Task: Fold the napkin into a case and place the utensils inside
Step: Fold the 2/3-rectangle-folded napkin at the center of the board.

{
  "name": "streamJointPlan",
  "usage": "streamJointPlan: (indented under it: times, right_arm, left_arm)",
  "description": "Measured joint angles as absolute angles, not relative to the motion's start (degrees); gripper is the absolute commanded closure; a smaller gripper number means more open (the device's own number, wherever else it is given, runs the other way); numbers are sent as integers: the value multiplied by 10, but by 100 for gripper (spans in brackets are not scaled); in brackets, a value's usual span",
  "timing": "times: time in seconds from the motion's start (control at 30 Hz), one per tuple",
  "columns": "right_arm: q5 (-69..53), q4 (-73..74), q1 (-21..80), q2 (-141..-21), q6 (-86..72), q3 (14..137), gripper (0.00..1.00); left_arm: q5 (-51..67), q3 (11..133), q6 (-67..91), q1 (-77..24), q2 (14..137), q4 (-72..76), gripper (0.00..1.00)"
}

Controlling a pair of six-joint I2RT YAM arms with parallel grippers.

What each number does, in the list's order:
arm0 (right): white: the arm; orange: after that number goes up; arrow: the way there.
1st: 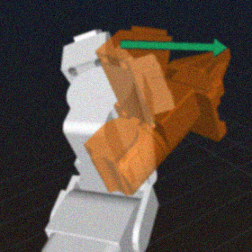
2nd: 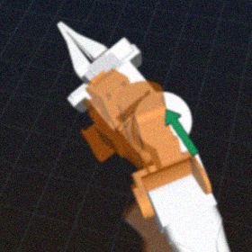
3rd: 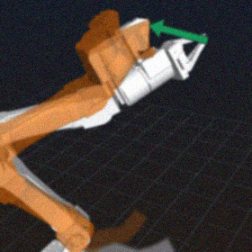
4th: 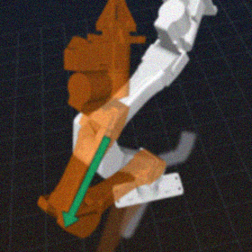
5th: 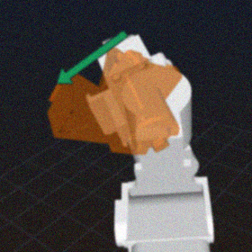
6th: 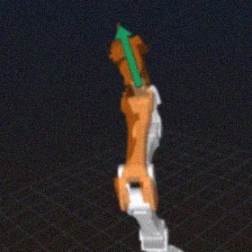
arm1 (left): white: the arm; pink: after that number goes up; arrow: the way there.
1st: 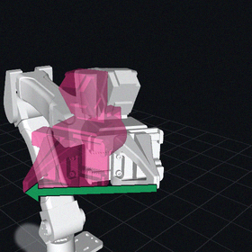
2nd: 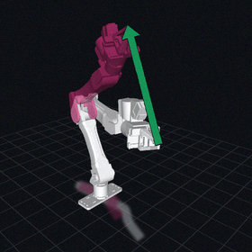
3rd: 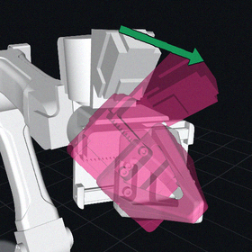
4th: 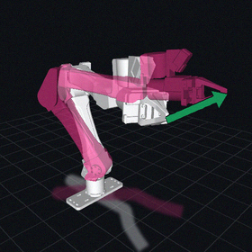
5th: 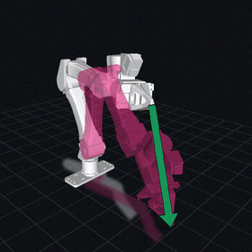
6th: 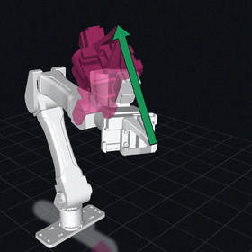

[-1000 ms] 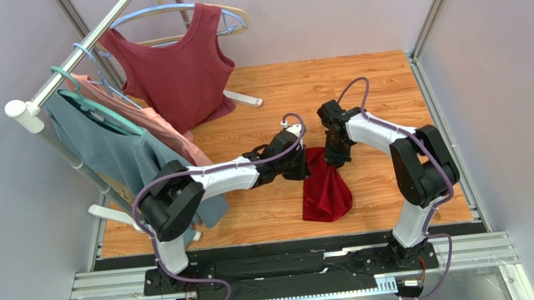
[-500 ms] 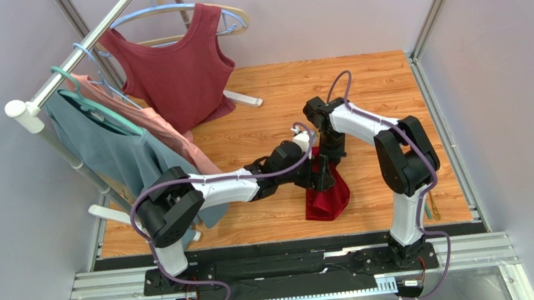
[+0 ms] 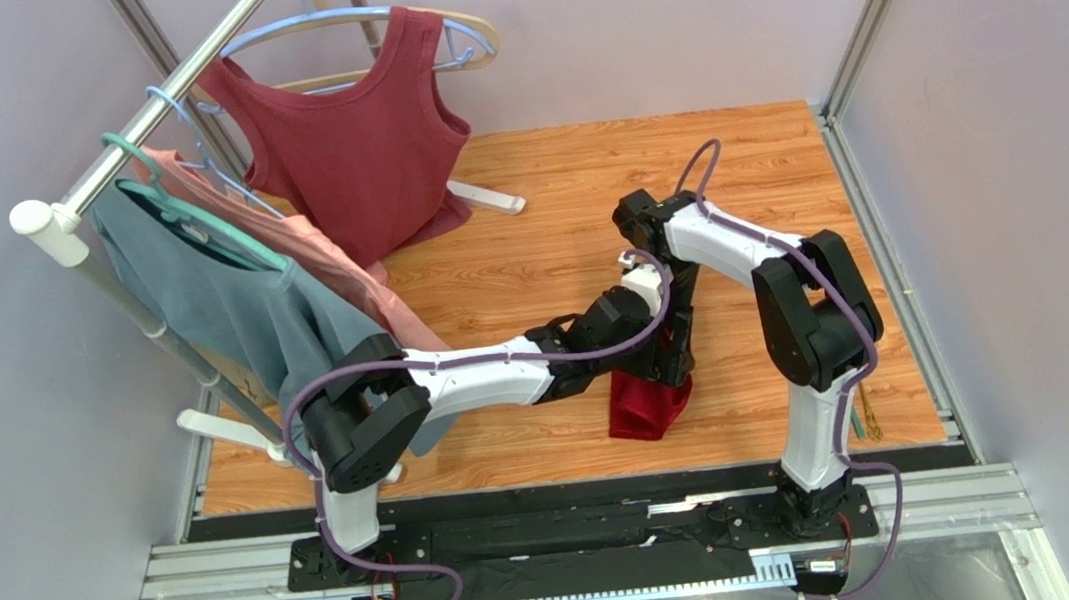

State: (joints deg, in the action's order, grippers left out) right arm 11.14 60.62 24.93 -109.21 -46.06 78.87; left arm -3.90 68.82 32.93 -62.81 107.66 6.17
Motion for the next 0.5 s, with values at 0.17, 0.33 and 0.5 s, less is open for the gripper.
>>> streamJointPlan:
  times: [0.17,0.33,0.5]
  right_arm:
    - [112,606,247,-1092,-474,788,100]
    - [110,605,239,-1092,-488,788,100]
    - [113,604,237,-1092,-497,788,100]
  left_arm:
    - [-67,697,329,-634,1085,55,1]
    - [-89,717,331,-638,1101,50,8]
    - [-96,719,332,-641,1106,52,36]
